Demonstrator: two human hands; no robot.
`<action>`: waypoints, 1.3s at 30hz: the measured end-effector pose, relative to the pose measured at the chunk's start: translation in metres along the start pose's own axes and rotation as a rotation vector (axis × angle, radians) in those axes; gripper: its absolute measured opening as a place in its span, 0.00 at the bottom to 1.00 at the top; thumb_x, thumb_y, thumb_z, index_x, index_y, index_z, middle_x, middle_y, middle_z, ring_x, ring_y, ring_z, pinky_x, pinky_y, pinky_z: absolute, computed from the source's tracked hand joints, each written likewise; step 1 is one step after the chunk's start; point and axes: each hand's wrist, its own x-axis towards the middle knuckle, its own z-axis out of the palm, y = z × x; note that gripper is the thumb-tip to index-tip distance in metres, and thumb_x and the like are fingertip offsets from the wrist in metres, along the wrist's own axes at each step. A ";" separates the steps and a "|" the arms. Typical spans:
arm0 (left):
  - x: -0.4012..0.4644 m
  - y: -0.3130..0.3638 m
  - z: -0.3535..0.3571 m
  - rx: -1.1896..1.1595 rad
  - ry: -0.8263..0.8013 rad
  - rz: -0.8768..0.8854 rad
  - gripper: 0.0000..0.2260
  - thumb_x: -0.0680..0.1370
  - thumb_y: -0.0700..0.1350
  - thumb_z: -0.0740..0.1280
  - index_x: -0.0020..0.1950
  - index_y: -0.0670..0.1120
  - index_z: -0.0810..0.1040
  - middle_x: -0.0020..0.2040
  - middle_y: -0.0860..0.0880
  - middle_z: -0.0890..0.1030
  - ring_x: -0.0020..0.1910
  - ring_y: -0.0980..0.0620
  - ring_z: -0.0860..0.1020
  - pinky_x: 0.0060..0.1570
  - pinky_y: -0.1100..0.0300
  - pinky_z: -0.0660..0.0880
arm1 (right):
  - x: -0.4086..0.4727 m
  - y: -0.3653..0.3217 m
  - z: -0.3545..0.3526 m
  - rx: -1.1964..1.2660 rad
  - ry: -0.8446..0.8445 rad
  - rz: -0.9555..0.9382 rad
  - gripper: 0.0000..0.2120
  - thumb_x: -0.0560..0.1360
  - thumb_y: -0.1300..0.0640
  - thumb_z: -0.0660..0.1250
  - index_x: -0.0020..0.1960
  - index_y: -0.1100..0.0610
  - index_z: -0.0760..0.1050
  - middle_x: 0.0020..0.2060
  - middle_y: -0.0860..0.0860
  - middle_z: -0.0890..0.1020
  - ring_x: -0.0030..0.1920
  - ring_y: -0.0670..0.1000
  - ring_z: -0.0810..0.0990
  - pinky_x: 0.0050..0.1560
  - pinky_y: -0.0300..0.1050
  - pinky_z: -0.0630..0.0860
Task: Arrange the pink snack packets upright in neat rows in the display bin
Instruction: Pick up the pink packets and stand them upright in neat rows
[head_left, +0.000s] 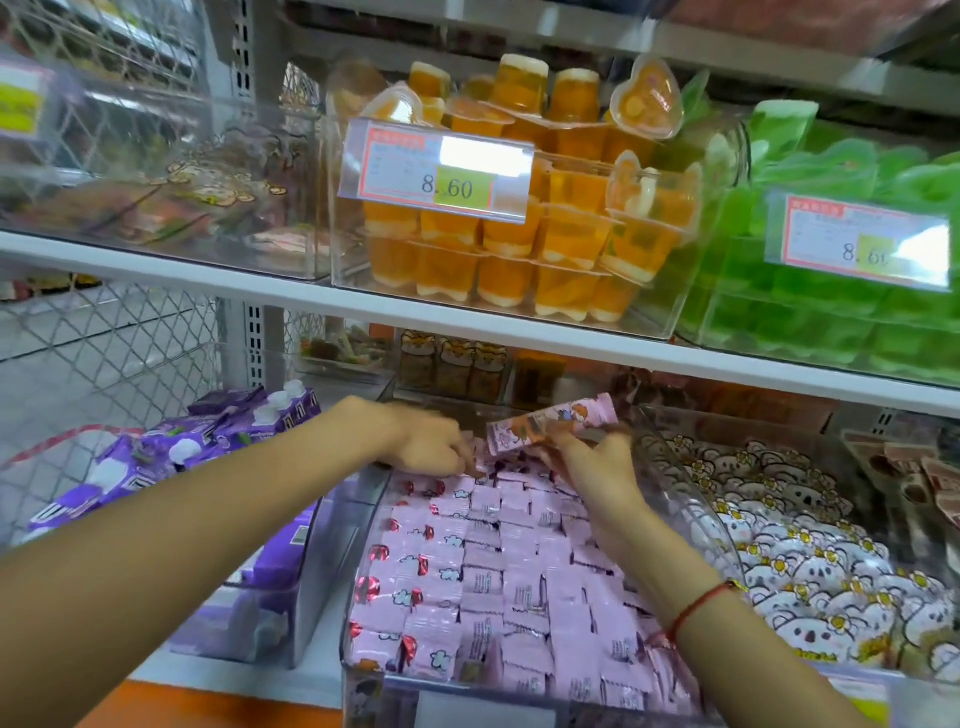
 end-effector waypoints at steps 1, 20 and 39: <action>0.000 -0.003 -0.001 0.031 0.021 -0.002 0.16 0.81 0.46 0.55 0.65 0.51 0.75 0.45 0.47 0.80 0.35 0.55 0.73 0.35 0.63 0.69 | 0.002 0.002 0.004 -0.042 -0.006 -0.016 0.07 0.77 0.61 0.66 0.51 0.58 0.68 0.50 0.58 0.81 0.49 0.55 0.82 0.51 0.46 0.79; -0.014 0.012 0.022 -0.135 0.448 0.127 0.23 0.77 0.35 0.58 0.70 0.52 0.69 0.65 0.47 0.75 0.63 0.47 0.74 0.60 0.49 0.72 | 0.007 0.018 -0.008 -1.071 -0.550 -0.413 0.23 0.79 0.60 0.59 0.73 0.56 0.63 0.54 0.53 0.77 0.57 0.56 0.73 0.54 0.43 0.69; 0.011 0.029 0.026 -0.079 0.414 -0.023 0.13 0.80 0.45 0.61 0.63 0.52 0.75 0.61 0.50 0.78 0.54 0.53 0.75 0.52 0.56 0.72 | -0.031 0.023 -0.036 -1.224 -0.235 -0.625 0.17 0.81 0.50 0.51 0.64 0.54 0.73 0.61 0.52 0.75 0.61 0.55 0.72 0.55 0.46 0.71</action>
